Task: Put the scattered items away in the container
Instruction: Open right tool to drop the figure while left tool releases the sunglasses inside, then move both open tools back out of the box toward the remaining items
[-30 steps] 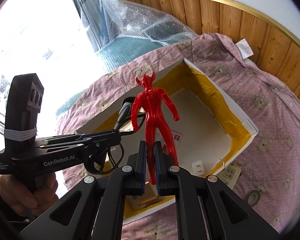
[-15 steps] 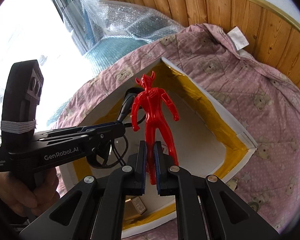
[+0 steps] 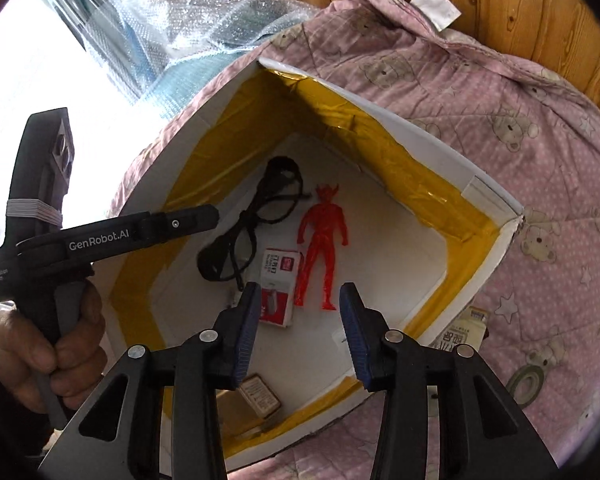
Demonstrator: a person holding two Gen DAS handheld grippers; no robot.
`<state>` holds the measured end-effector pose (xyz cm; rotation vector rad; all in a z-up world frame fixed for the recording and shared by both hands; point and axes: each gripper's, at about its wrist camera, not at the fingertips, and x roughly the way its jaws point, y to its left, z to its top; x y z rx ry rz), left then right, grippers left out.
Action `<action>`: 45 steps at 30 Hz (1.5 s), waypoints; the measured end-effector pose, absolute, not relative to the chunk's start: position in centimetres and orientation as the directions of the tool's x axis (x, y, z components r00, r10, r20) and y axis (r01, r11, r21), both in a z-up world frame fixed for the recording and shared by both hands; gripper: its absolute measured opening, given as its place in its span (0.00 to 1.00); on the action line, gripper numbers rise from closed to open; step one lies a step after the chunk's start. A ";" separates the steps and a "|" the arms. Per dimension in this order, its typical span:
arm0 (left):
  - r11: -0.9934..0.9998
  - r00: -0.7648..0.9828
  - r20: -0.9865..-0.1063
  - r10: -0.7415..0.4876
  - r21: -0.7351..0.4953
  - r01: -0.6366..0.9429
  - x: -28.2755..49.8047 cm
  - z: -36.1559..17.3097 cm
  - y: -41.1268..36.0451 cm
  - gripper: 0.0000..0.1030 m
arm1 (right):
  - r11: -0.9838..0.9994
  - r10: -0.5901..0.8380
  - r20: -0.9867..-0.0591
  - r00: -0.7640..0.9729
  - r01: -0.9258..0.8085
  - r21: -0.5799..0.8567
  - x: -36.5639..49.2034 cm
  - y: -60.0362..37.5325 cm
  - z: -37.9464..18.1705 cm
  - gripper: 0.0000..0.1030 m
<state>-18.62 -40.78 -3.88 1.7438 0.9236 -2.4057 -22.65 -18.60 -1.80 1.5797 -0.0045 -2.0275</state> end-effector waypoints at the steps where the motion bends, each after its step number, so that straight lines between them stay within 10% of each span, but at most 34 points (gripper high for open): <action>1: -0.820 -0.366 -0.878 0.308 -0.440 0.366 -18.2 -3.9 -40.9 0.35 | -0.843 -0.429 -0.892 -0.146 0.420 0.337 -22.5 -18.4 -1.7 0.43; 45: -0.869 -0.425 -0.843 0.330 -0.447 0.212 -6.4 6.5 -34.2 0.39 | -0.834 -0.515 -0.808 -0.285 0.383 0.397 -9.6 -13.9 6.5 0.43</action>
